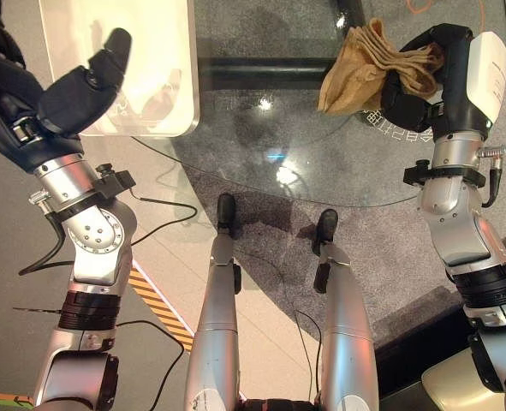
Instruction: Wipe the table with a cloth and put it in the basket.
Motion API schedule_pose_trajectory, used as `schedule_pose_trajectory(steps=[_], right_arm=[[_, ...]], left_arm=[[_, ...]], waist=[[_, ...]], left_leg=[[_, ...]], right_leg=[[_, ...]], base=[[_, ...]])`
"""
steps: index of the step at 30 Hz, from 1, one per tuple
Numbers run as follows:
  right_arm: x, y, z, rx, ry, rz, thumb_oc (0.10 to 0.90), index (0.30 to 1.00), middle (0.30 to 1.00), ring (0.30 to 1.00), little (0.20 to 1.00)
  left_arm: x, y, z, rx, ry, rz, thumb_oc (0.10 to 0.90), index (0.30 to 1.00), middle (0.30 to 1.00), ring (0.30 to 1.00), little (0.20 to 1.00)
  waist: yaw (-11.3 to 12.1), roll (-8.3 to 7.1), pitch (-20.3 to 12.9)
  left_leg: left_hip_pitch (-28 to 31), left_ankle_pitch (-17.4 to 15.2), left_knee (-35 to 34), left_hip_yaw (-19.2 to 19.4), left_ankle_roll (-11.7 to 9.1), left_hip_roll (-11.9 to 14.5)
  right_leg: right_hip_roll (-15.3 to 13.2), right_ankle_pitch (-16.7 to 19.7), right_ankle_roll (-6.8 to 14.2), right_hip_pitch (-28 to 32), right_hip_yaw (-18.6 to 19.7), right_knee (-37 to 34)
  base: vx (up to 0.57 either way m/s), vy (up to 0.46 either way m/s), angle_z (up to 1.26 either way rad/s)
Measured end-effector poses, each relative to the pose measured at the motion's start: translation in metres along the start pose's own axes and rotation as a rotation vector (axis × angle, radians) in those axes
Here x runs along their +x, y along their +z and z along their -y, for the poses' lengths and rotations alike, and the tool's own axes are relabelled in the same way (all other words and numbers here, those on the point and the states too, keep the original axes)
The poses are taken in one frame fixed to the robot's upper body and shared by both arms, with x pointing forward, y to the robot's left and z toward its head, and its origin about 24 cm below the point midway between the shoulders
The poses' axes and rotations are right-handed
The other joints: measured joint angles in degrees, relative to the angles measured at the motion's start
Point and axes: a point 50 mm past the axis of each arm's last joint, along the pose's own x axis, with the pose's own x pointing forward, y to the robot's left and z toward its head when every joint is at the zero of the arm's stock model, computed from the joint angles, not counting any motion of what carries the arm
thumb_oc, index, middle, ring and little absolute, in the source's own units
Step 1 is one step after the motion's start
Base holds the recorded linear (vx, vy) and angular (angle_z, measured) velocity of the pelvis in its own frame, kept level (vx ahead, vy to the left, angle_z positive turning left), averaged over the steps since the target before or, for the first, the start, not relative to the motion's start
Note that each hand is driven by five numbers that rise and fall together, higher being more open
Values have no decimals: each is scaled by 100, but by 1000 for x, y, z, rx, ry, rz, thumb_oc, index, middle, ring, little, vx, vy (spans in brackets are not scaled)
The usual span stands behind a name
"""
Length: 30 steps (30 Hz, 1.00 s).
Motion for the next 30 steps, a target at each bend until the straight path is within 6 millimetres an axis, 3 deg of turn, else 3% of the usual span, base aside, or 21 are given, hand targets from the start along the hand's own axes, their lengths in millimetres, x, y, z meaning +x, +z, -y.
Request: schedule_pose_trajectory(steps=[11, 22, 30], right_arm=[[-1, 10, 6, 20, -6, 70, 100, 300, 300, 300, 200], [2, 13, 7, 22, -6, 85, 100, 300, 300, 300, 200], [9, 26, 6, 36, 8, 131, 100, 300, 300, 300, 200]], left_arm=[[-11, -10, 26, 60, -315, -76, 800, 900, 900, 900, 900], [-8, -9, 55, 31, -450, -77, 800, 900, 900, 900, 900], [-8, -17, 73, 41, -537, -123, 800, 900, 900, 900, 900]], waist=[[-53, -4, 3], [-146, -20, 12], [-176, -20, 12]], left_leg=[[12, -33, 86, 33, 2, 8], [72, -49, 68, 125, 4, 40], [73, -62, 46, 142, -13, 122]], right_leg=[[12, 3, -2, 9, 39, 46], [51, 17, 5, 9, 144, 33], [133, 40, -22, 9, 148, -32]], base=[[3, 2, 0], [-7, 10, -3], [-9, 13, -3]])
